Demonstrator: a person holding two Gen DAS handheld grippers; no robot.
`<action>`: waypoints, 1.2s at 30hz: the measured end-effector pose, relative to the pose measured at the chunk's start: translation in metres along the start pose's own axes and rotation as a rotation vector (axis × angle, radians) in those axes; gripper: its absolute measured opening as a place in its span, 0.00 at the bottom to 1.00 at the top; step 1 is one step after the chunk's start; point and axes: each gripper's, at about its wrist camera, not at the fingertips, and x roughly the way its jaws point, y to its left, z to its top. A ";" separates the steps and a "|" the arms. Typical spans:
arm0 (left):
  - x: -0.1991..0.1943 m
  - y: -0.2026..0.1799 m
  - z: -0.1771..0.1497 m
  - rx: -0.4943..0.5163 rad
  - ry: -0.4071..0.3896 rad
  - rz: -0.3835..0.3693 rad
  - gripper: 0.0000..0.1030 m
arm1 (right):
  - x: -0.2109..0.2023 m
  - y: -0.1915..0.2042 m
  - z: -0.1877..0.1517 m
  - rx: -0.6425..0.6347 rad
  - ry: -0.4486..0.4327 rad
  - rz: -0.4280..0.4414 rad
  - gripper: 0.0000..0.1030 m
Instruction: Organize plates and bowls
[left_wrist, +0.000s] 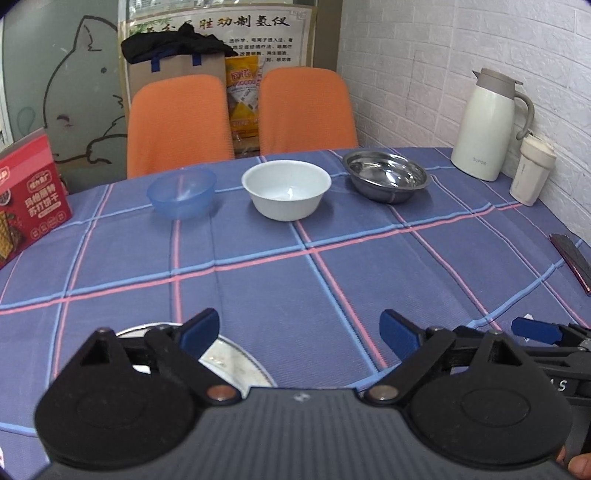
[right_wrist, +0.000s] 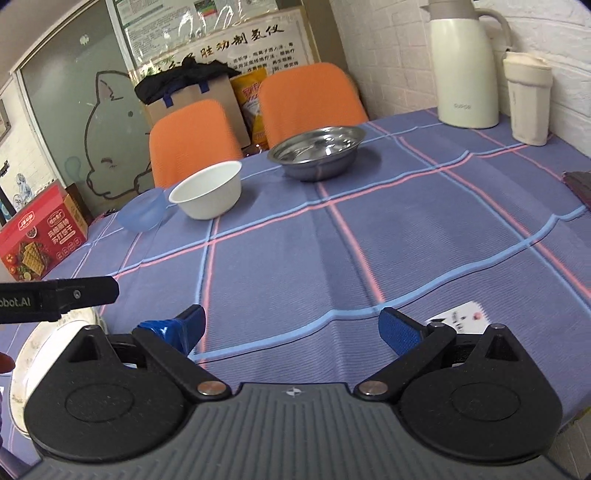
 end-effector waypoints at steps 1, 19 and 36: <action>0.003 -0.004 0.001 0.005 0.004 0.000 0.90 | 0.000 -0.004 0.001 -0.001 -0.005 -0.009 0.85; 0.066 -0.034 0.089 0.117 -0.007 -0.045 0.90 | 0.046 -0.031 0.089 -0.173 -0.019 -0.045 0.85; 0.274 -0.066 0.220 0.094 0.174 -0.211 0.90 | 0.180 -0.061 0.174 -0.103 0.087 -0.089 0.85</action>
